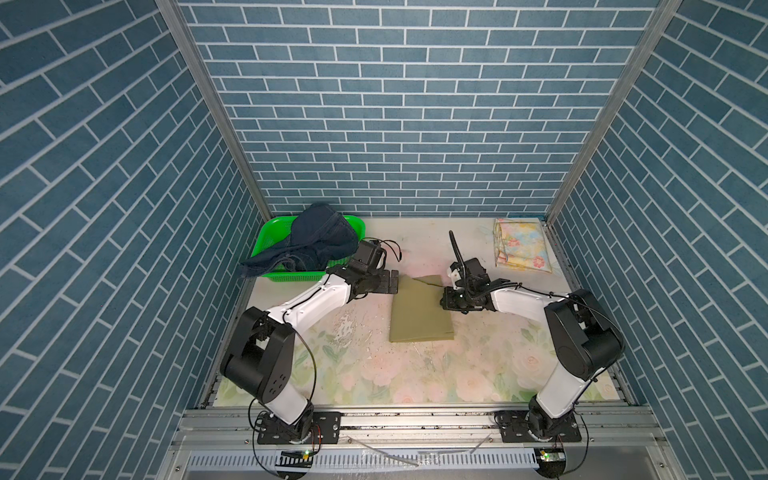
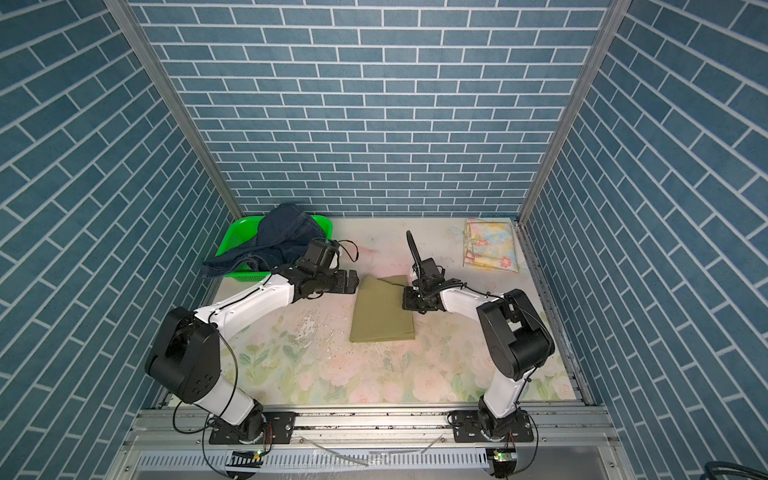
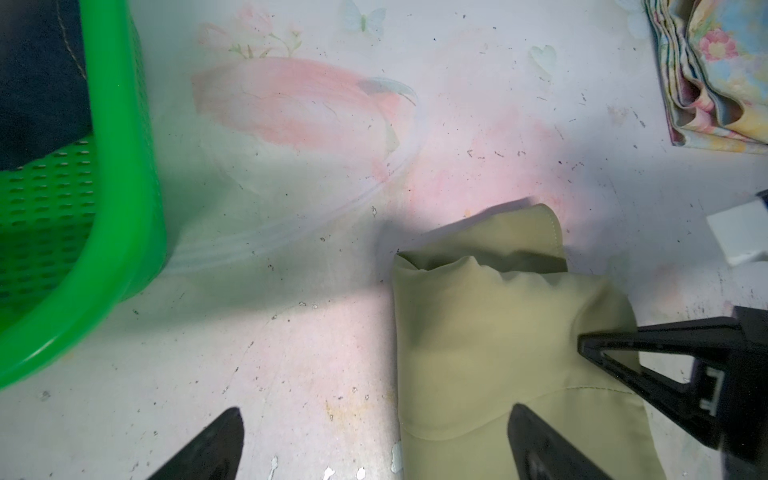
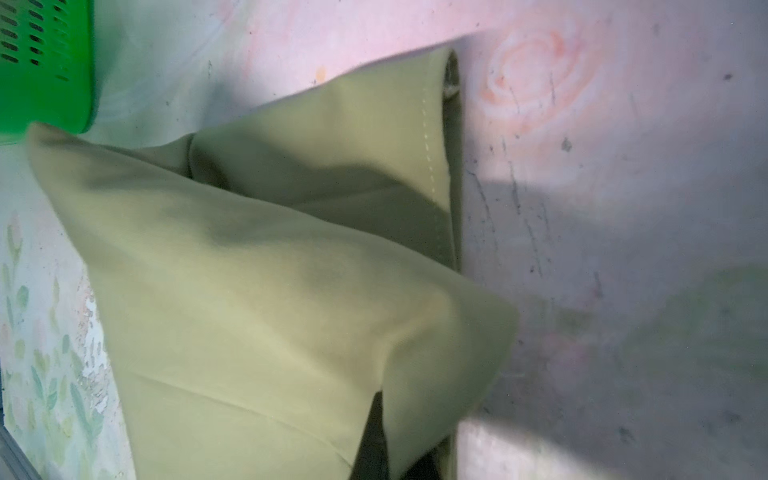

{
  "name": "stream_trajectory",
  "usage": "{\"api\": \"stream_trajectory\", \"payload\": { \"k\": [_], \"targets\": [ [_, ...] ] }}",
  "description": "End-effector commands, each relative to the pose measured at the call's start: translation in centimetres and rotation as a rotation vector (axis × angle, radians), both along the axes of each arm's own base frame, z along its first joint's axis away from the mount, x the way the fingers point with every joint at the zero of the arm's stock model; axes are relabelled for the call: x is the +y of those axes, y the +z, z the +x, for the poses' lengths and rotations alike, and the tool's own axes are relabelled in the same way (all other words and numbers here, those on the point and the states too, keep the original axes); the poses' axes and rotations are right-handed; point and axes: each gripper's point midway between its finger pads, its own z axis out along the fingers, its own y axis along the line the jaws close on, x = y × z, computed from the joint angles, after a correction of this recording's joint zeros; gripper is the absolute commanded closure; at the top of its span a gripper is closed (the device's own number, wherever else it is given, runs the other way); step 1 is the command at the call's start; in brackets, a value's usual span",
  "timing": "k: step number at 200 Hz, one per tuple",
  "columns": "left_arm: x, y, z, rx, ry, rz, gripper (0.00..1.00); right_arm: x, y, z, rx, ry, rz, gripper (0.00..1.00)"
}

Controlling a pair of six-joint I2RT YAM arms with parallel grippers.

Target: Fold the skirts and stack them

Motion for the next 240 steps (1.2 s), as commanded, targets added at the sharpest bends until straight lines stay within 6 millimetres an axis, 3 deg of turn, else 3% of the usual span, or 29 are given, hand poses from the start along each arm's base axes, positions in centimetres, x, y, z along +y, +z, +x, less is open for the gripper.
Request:
{"api": "stream_trajectory", "payload": {
  "k": [1, 30, 54, 83, 132, 155, 205, 240],
  "targets": [
    [-1.7, -0.2, 0.0, -0.004, -0.048, 0.022, 0.00, -0.2, -1.7, -0.3, -0.001, 0.024, -0.009, 1.00],
    [-4.6, -1.0, -0.1, -0.004, -0.125, 0.002, 0.04, -0.7, -2.3, -0.5, 0.004, 0.010, -0.033, 1.00],
    [-6.4, -2.0, 0.3, 0.011, -0.158, -0.057, 0.12, -0.9, -2.7, -0.6, 0.009, 0.006, -0.036, 1.00],
    [-8.8, -2.0, 1.1, -0.005, -0.195, -0.161, 0.16, -1.0, -3.2, -0.7, 0.019, 0.005, -0.044, 1.00],
    [-10.5, -3.8, 3.0, -0.014, -0.210, -0.191, 0.21, -0.9, -3.8, -0.8, 0.032, 0.008, -0.046, 1.00],
    [-10.0, -5.8, 4.1, 0.003, -0.175, -0.178, 0.25, -0.9, -3.9, -0.9, 0.038, 0.010, -0.046, 1.00],
    [-4.9, -10.8, 5.4, 0.094, -0.013, -0.124, 0.38, -1.2, -3.9, -1.0, 0.037, 0.018, -0.063, 1.00],
    [-3.3, -11.4, 5.0, 0.120, 0.025, -0.062, 0.38, -1.0, -4.1, -0.6, 0.038, 0.023, -0.068, 1.00]
  ]
}}
